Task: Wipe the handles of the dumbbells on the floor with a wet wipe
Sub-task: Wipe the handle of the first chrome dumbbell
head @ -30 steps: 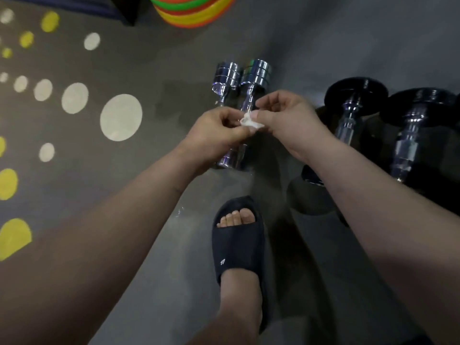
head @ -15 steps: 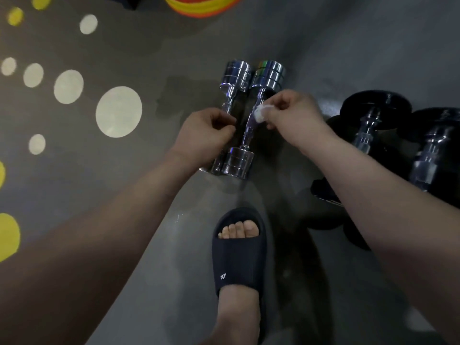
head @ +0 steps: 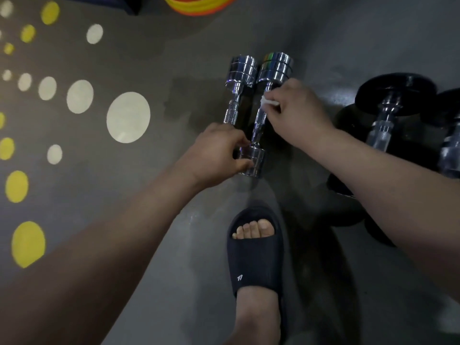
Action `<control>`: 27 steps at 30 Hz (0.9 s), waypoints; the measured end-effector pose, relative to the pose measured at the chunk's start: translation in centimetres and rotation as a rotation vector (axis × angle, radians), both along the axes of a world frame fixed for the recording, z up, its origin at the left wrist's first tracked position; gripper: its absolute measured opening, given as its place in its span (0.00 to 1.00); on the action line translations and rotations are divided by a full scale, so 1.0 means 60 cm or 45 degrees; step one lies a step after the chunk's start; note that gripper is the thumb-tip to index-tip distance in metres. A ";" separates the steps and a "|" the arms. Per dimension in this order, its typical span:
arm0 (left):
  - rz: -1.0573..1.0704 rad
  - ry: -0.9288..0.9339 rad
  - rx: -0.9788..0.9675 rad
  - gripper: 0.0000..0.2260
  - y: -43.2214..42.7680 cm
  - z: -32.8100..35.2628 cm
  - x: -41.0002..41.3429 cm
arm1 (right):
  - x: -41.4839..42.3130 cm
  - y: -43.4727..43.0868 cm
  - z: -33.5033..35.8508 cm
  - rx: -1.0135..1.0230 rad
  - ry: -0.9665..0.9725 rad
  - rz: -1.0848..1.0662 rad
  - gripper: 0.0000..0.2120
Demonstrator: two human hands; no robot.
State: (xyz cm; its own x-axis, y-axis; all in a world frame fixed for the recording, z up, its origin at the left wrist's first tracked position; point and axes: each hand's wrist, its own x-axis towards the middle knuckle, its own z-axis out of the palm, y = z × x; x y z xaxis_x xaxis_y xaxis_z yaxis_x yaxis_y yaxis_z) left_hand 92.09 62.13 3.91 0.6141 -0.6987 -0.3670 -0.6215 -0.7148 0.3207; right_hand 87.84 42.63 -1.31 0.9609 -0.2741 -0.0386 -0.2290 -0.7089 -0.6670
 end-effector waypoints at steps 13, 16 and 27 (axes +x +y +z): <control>0.074 0.044 0.017 0.19 -0.013 -0.001 0.002 | 0.003 0.001 0.004 0.016 0.017 0.109 0.10; 0.098 0.050 0.010 0.19 -0.013 -0.005 0.001 | 0.014 0.005 0.002 -0.004 0.004 -0.017 0.11; 0.116 0.022 -0.089 0.18 -0.006 -0.004 -0.008 | 0.003 0.012 0.001 0.053 -0.032 0.004 0.11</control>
State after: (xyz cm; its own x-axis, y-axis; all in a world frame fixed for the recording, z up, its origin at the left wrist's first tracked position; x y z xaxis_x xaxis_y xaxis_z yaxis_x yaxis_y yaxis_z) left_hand 91.60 61.79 3.64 0.6703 -0.6644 -0.3305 -0.5490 -0.7437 0.3815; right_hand 88.03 43.33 -1.26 0.9625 -0.2699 -0.0257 -0.2097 -0.6809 -0.7018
